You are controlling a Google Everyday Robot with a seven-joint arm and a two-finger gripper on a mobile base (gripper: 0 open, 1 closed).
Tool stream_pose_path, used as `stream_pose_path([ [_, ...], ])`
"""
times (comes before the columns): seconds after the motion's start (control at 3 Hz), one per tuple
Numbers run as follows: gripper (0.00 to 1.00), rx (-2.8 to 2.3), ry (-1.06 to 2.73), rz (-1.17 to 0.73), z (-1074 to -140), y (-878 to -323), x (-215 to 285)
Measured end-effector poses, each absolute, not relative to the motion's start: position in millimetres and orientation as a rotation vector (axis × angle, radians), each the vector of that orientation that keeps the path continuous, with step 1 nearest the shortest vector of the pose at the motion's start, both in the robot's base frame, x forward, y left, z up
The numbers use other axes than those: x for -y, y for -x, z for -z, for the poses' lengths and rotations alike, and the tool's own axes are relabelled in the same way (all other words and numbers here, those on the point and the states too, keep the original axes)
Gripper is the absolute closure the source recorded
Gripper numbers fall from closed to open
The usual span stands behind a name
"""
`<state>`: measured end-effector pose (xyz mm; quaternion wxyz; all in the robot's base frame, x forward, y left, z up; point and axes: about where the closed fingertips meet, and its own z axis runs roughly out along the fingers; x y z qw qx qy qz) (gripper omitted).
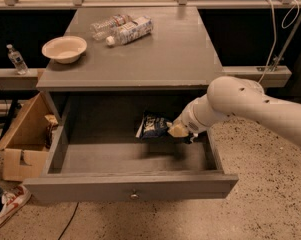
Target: Place blue chip bag into top drawer
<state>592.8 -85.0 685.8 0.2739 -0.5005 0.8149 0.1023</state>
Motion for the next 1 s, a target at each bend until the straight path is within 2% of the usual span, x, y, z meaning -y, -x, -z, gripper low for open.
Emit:
stream_pose_path([
  [0.67,0.04,-2.193,1.278,-0.318,-685,-583,92],
  [1.0,0.0,-2.172,1.262,-0.334,-707,-567,106],
])
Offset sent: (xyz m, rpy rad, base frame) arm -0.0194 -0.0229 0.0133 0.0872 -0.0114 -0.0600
